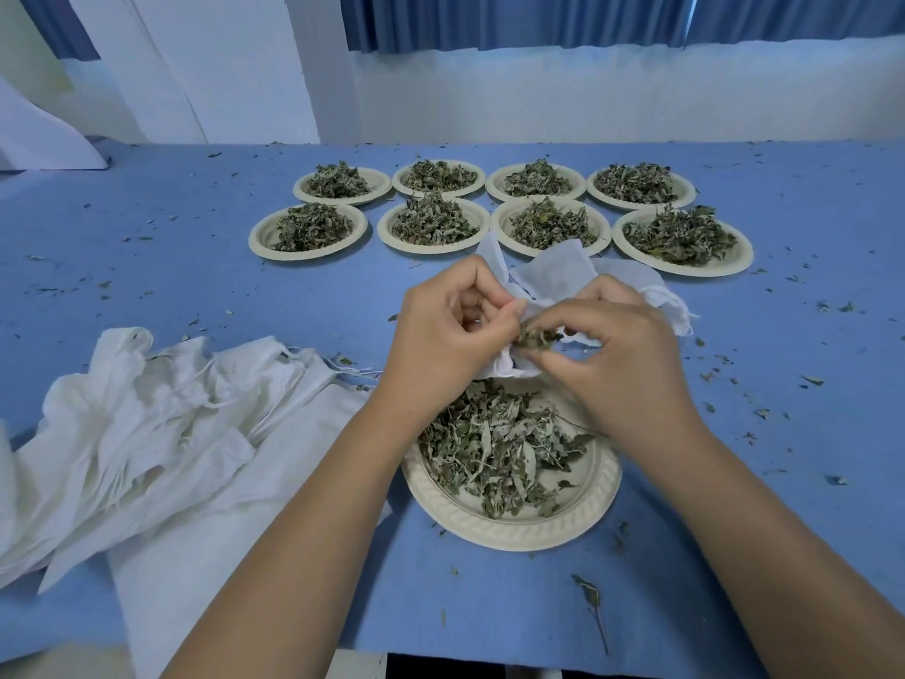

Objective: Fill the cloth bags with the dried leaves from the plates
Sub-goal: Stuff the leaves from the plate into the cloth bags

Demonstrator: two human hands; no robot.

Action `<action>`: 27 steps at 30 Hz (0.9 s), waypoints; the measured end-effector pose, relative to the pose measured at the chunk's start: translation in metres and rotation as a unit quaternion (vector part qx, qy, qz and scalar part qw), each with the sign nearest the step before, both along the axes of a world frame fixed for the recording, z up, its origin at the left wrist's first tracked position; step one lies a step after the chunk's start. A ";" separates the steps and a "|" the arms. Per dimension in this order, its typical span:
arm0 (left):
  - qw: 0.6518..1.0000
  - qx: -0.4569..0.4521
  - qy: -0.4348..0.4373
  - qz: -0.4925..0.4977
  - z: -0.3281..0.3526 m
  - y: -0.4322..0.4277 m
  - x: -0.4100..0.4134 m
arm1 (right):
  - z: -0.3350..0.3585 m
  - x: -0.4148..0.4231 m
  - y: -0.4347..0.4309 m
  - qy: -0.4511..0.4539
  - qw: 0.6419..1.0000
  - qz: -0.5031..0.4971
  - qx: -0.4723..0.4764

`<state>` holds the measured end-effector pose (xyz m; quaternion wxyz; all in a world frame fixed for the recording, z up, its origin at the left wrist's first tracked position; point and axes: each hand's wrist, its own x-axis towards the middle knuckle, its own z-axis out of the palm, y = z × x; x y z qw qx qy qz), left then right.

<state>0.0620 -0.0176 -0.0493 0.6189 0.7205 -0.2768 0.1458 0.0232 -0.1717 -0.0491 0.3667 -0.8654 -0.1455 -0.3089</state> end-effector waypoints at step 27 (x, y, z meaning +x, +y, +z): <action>0.999 -0.036 0.024 0.018 0.002 -0.003 -0.002 | -0.001 -0.007 0.006 0.104 0.969 0.139 -0.179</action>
